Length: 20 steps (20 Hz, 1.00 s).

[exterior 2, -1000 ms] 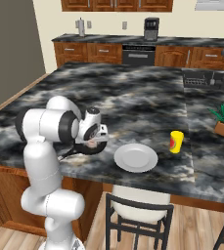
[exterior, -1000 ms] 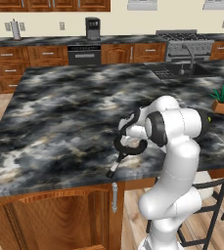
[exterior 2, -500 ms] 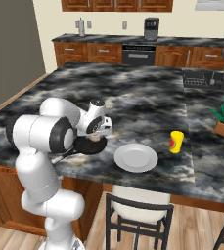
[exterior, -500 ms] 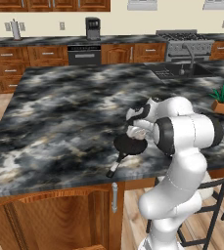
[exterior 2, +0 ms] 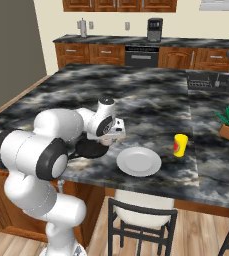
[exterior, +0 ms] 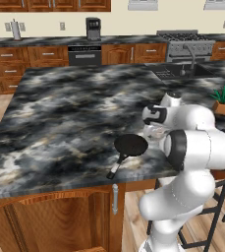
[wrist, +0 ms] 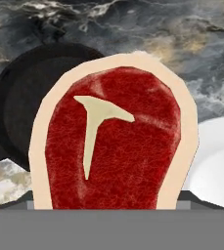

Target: Pick up the pan with the steak in it and place it on the dining table. Then place the steak on the plate.

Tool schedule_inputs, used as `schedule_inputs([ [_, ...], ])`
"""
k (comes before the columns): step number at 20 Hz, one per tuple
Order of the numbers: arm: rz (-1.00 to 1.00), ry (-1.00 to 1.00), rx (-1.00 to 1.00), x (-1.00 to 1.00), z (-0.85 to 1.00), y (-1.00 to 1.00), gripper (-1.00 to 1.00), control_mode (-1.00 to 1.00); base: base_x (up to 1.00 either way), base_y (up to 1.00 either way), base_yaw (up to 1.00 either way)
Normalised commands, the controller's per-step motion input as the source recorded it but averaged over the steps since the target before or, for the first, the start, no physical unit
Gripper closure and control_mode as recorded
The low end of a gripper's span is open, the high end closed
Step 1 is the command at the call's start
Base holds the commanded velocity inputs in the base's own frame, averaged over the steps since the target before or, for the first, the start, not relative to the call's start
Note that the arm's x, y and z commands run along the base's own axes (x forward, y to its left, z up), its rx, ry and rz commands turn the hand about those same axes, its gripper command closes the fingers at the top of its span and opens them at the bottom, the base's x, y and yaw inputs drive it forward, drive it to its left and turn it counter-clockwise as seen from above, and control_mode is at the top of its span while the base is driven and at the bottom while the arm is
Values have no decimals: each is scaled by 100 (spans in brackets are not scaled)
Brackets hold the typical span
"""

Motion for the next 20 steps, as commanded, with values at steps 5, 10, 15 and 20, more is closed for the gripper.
schedule_inputs([
  [5,-8,10,-8,-20,1,-84,100,-100,0,0,0],
  [10,-5,7,-6,-14,-4,-88,100,-100,0,0,0],
  [15,-3,0,1,-6,-6,-60,100,-100,0,0,0],
  [20,0,0,0,0,-5,-2,100,-100,0,0,0],
])
